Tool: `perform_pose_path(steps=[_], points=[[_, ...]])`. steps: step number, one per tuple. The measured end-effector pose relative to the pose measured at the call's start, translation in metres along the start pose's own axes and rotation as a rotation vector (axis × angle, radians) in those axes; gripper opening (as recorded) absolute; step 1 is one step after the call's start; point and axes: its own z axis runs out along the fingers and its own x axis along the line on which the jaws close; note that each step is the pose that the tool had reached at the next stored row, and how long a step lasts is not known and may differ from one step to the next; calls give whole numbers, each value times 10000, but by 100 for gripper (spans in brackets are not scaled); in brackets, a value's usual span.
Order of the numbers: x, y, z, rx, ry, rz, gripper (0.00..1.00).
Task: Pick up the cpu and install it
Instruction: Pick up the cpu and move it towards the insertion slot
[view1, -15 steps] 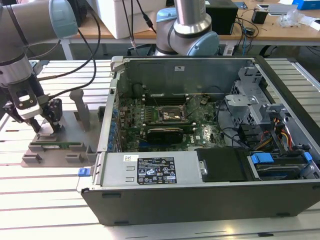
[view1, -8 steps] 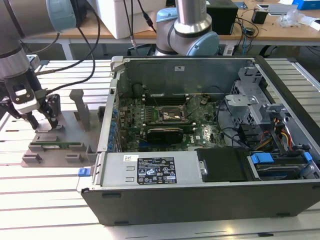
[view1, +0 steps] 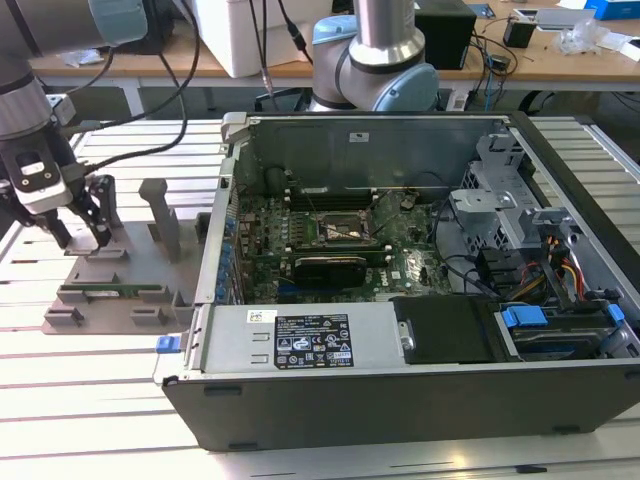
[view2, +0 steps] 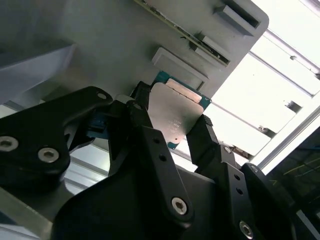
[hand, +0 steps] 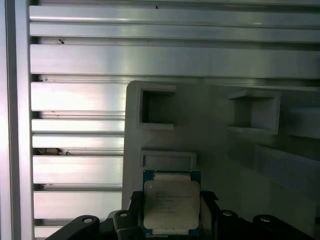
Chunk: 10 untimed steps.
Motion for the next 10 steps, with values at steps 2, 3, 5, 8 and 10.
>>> perform_pose_path(steps=[2,3,5,8,10], points=[[-1,-1,-31,0,-1,0,55],[-2,-2,-53,0,-1,0,55],[-2,-4,-83,0,-1,0,55],[-4,-6,-135,-1,0,0,55],[-5,-9,-181,-1,0,0,55]])
